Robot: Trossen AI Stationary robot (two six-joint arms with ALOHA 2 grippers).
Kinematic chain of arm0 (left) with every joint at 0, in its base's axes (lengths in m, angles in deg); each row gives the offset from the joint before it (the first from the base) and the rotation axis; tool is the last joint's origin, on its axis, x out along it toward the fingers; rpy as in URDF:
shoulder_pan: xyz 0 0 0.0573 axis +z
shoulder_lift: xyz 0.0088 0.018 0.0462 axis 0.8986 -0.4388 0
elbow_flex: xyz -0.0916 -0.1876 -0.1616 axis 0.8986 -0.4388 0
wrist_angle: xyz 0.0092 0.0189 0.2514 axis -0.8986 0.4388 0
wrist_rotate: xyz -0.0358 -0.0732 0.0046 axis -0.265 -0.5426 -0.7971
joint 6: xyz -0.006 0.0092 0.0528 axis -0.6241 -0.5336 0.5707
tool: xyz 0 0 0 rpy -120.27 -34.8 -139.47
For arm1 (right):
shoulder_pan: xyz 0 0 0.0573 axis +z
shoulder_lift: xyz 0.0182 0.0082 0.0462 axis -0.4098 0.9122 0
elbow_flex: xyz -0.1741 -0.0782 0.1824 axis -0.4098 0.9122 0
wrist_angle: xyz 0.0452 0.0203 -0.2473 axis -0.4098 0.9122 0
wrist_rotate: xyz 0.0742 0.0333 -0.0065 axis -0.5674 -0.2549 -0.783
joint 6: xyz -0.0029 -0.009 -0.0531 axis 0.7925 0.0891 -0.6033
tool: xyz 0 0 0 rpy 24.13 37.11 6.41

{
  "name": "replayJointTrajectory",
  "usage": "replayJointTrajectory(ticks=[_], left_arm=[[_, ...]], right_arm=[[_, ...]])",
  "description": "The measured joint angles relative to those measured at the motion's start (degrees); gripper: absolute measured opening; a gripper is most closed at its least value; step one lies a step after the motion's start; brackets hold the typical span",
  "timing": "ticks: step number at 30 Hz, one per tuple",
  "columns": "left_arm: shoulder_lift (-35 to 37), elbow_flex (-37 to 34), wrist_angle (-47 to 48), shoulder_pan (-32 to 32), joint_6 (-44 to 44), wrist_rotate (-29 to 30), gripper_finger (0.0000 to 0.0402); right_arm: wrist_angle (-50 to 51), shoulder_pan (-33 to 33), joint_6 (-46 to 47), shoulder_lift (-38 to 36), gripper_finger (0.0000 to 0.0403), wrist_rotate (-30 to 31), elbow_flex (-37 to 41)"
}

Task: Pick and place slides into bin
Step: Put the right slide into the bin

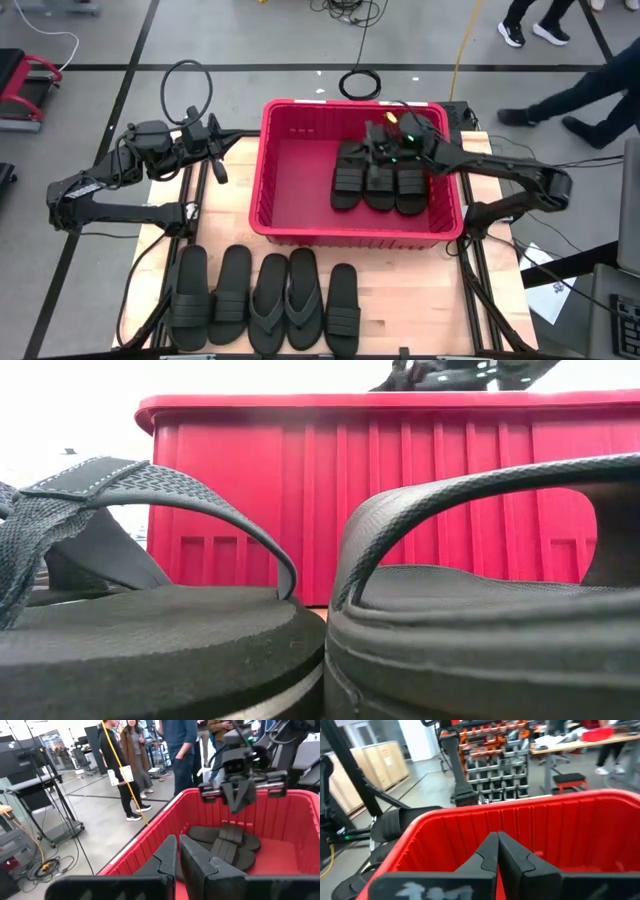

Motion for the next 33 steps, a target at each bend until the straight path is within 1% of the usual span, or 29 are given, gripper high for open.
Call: replayJointTrajectory(ticks=[4, 7, 9, 11, 14, 19, 23, 26, 29, 31, 33], left_arm=[[0.00, 0.00, 0.02, 0.01, 0.26, -0.48, 0.0026], [-0.01, 0.00, 0.13, 0.01, 0.18, -0.92, 0.0026], [-0.21, 0.00, 0.29, 0.01, -0.19, -2.14, 0.0026], [-0.66, 0.00, 0.56, 0.01, -0.29, -3.81, 0.0026], [-1.67, 0.00, 1.39, 0.05, -0.22, -8.75, 0.0026], [-4.31, 0.00, 2.47, 0.05, -1.82, -18.63, 0.0026], [-6.95, 0.00, 1.76, -0.90, -4.55, -24.17, 0.0026], [-9.87, 1.60, 1.46, -2.60, -7.41, -25.69, 0.0026], [-14.18, 5.81, 3.73, -5.40, -8.31, -26.25, 0.0026], [-17.74, 9.65, 6.24, -7.46, -9.01, -26.70, 0.0026], [-21.71, 13.98, 8.25, -9.55, -10.94, -26.90, 0.0026]], right_arm=[[0.37, 1.38, 1.19, -8.85, 0.0000, 5.34, 6.14], [0.14, 1.63, 2.87, -15.50, 0.0000, 5.49, 9.66], [1.18, 1.55, 5.38, -18.65, 0.0000, 6.69, 11.54], [2.32, 1.44, 7.93, -20.93, 0.0000, 6.94, 13.22], [2.25, 1.57, 12.18, -23.99, 0.0000, 6.83, 15.11], [3.17, 1.53, 15.26, -27.08, 0.0000, 6.96, 18.10], [2.63, 1.53, 14.30, -28.12, 0.0000, 6.73, 18.19], [3.25, 1.36, 11.89, -28.47, 0.0000, 6.73, 18.23], [5.90, 0.38, 10.13, -29.13, 0.0000, 6.10, 18.23], [8.39, -0.91, 9.22, -29.14, 0.0000, 2.64, 18.23], [10.57, -2.51, 9.18, -29.14, 0.0000, -2.44, 18.25]])
